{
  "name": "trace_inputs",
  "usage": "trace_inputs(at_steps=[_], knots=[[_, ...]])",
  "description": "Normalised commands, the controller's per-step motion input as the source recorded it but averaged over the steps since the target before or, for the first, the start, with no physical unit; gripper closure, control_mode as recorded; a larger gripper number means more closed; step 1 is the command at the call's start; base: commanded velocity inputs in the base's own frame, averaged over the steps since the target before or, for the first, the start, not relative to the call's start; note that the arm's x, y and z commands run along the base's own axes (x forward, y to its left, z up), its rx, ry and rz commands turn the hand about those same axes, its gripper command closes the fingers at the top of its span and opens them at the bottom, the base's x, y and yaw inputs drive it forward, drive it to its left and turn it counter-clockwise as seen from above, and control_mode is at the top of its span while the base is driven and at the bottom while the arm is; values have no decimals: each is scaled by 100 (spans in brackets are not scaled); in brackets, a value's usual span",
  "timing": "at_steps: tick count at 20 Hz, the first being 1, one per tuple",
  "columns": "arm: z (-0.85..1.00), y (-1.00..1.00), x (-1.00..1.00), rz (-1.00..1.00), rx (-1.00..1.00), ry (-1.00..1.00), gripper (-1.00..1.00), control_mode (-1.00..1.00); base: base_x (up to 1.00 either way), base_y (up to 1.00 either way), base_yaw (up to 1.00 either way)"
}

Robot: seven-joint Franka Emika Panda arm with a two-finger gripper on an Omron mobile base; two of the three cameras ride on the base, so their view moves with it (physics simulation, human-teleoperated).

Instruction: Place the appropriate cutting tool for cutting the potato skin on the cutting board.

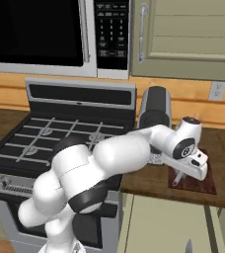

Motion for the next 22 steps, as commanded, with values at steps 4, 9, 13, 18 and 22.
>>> trace_inputs(at_steps=[4,9,13,18,22], knots=[[-40,-9,44,3,0,-1,100,-100,0,0,0],[-27,-2,29,2,0,0,100,-100,0,0,0],[-43,2,8,2,0,0,-100,-100,0,0,0],[-20,6,-10,0,0,-1,-100,-100,0,0,0],[78,1,-51,0,-1,0,-100,-100,0,0,0]])
